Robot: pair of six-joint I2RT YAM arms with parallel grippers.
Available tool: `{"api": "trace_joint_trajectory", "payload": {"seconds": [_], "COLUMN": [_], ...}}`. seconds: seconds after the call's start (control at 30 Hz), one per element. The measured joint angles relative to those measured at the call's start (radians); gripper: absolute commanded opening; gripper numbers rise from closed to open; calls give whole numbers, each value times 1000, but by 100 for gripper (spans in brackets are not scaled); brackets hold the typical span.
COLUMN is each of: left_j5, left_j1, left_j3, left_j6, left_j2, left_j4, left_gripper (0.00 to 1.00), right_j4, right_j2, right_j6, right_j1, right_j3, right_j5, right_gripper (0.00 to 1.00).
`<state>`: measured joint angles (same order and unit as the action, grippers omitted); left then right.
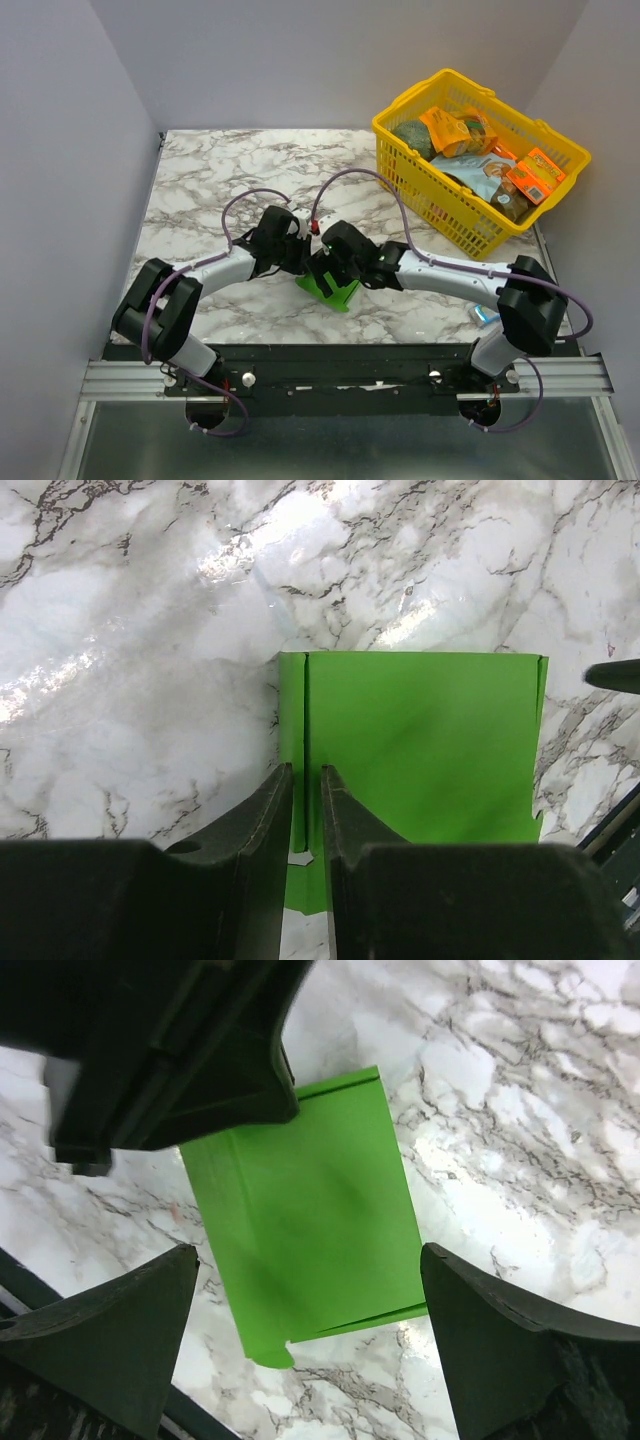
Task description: Fold the paper box
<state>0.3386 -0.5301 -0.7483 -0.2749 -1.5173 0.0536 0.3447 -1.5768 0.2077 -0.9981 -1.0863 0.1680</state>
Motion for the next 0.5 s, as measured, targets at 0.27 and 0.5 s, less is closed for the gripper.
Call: {"api": "trace_joint_trajectory", "payload": {"seconds": [0.27,0.5], "left_j5": [-7,-8], "left_j1": [8,14], "left_j3": [0,0], "left_j6": [20,25], "left_j2": [3,6], "left_j4": [0,0], "left_gripper": [24,24], "right_j4": [-63,-126], "right_j2": [-61,-75], "right_j6": [-27,-49], "right_j1": [12,27], "right_j3": [71,76], "right_j5": [-2,-1], "right_gripper": [100,100]}}
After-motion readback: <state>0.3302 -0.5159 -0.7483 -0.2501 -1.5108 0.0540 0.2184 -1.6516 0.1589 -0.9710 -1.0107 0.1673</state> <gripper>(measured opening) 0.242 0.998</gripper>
